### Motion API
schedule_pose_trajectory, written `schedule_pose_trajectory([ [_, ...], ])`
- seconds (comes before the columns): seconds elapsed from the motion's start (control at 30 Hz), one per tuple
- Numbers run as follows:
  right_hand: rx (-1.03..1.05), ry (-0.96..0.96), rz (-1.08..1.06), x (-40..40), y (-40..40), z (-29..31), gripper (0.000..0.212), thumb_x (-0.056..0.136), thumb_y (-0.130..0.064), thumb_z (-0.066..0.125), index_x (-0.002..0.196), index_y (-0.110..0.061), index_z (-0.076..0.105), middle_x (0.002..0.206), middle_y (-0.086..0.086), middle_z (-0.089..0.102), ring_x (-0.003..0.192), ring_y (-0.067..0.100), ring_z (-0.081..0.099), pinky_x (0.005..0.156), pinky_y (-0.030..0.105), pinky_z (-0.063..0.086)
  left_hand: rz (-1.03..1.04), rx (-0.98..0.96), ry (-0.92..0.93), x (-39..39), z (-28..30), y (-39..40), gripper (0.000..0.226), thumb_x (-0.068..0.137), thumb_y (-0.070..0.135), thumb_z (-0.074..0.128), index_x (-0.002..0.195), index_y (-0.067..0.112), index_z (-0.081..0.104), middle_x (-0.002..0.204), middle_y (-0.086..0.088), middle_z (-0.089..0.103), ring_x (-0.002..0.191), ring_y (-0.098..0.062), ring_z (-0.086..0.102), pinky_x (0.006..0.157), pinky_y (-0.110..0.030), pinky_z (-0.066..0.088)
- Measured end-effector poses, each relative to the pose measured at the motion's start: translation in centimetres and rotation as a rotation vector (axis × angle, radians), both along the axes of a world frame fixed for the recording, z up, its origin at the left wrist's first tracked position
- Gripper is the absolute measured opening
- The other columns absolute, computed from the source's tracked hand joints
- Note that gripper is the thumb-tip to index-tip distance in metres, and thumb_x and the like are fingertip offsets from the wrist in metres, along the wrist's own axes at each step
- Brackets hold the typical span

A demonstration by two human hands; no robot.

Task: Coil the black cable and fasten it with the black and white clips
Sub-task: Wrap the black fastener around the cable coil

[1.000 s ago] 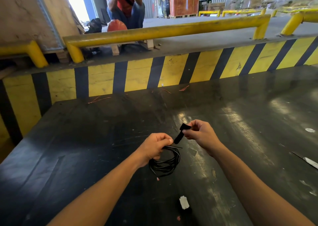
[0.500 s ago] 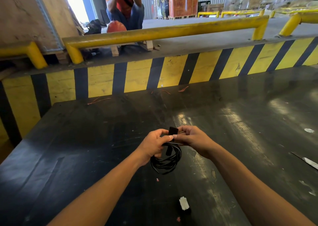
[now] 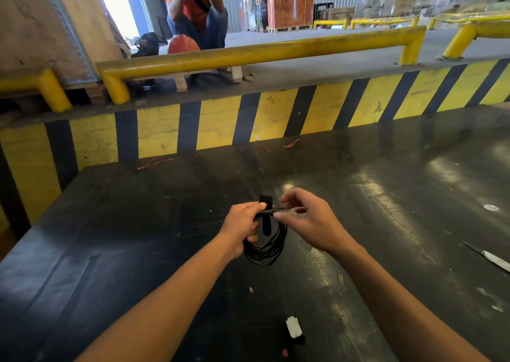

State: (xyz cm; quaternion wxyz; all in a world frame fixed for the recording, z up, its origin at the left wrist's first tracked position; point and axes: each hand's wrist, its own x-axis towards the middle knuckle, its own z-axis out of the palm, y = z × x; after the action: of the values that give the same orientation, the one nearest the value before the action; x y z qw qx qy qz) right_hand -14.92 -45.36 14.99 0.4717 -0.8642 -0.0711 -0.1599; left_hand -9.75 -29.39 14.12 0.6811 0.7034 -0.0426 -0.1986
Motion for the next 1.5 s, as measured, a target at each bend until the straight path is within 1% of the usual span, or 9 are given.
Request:
schedule_pose_trajectory([
  [0.1,-0.360,-0.091,0.102,-0.5,0.4,-0.9,0.034,0.072,-0.025,0.073,0.104,-0.018,0.061,0.125,0.003,0.053,0.115,0.016,0.051,0.097,0.028,0.042,0.027,-0.004,0.032,0.1,0.2,0.0,0.024,0.095,0.023,0.049,0.079,0.013,0.064,0.048,0.003,0.036,0.042,-0.010,0.031,0.040,-0.023,0.023],
  [0.2,-0.458,-0.182,0.011,-0.3,1.2,-2.3,0.023,0.077,-0.023,0.066,0.100,-0.019,0.065,0.127,0.008,0.053,0.116,0.025,0.053,0.094,0.044,0.046,0.020,0.002,0.027,-0.2,0.3,-0.5,0.021,0.095,0.022,0.049,0.085,0.011,0.064,0.051,0.001,0.034,0.043,-0.010,0.029,0.040,-0.023,0.022],
  [0.53,0.216,-0.014,-0.105,0.1,1.5,-1.7,0.010,0.082,-0.017,0.069,0.086,-0.008,0.071,0.114,0.004,0.057,0.090,-0.005,0.056,0.071,0.000,0.041,-0.075,0.173,-0.279,-0.4,-0.5,-0.3,0.032,0.096,0.027,0.049,0.089,0.003,0.068,0.050,-0.001,0.037,0.040,-0.011,0.031,0.037,-0.022,0.023],
  [0.7,0.449,0.073,-0.134,0.7,0.7,-2.9,0.017,0.078,-0.021,0.073,0.086,-0.007,0.074,0.115,-0.001,0.061,0.104,0.007,0.059,0.081,0.016,0.046,-0.125,0.157,-0.316,-0.8,-0.7,-0.4,0.035,0.096,0.031,0.048,0.090,0.004,0.068,0.050,-0.001,0.032,0.040,-0.011,0.026,0.038,-0.023,0.020],
  [0.83,0.630,0.085,-0.078,0.5,0.8,-3.1,0.014,0.078,-0.008,0.071,0.087,0.002,0.073,0.099,0.012,0.071,0.087,0.016,0.066,0.075,0.020,0.054,-0.156,0.149,-0.275,-1.2,-0.7,-0.3,0.044,0.097,0.036,0.046,0.092,-0.005,0.063,0.050,-0.001,0.029,0.040,-0.011,0.024,0.036,-0.021,0.020],
  [1.03,0.637,0.088,-0.038,0.0,1.1,-3.3,0.018,0.074,0.001,0.072,0.067,-0.013,0.064,0.060,-0.003,0.060,0.059,0.009,0.056,0.062,0.020,0.050,-0.214,0.194,-0.182,-1.3,-1.0,0.1,0.056,0.096,0.044,0.044,0.100,-0.010,0.060,0.048,0.002,0.027,0.038,-0.009,0.022,0.035,-0.021,0.019],
  [1.2,0.545,0.252,0.004,-0.2,1.2,-4.1,0.015,0.080,-0.011,0.070,0.090,-0.018,0.061,0.072,0.001,0.059,0.071,0.014,0.057,0.069,0.027,0.046,-0.233,0.176,-0.085,-1.6,-1.5,0.7,0.049,0.094,0.047,0.044,0.094,0.004,0.066,0.045,0.007,0.030,0.038,-0.008,0.022,0.040,-0.024,0.016],
  [1.37,0.335,0.258,-0.003,-0.7,0.8,-4.6,0.010,0.082,-0.017,0.067,0.080,-0.007,0.068,0.070,0.004,0.062,0.065,0.014,0.053,0.064,0.030,0.042,-0.263,0.197,-0.004,-1.9,-1.9,0.8,0.048,0.093,0.049,0.044,0.094,0.005,0.064,0.049,0.005,0.036,0.041,-0.008,0.028,0.043,-0.024,0.020],
  [1.5,0.391,0.182,-0.078,-0.8,0.6,-5.0,0.007,0.082,-0.016,0.068,0.077,-0.010,0.069,0.066,0.003,0.061,0.064,0.014,0.053,0.064,0.031,0.043,-0.247,0.152,-0.062,-1.8,-2.5,1.3,0.034,0.088,0.043,0.058,0.091,0.011,0.069,0.057,0.001,0.045,0.048,-0.009,0.040,0.053,-0.026,0.038],
])
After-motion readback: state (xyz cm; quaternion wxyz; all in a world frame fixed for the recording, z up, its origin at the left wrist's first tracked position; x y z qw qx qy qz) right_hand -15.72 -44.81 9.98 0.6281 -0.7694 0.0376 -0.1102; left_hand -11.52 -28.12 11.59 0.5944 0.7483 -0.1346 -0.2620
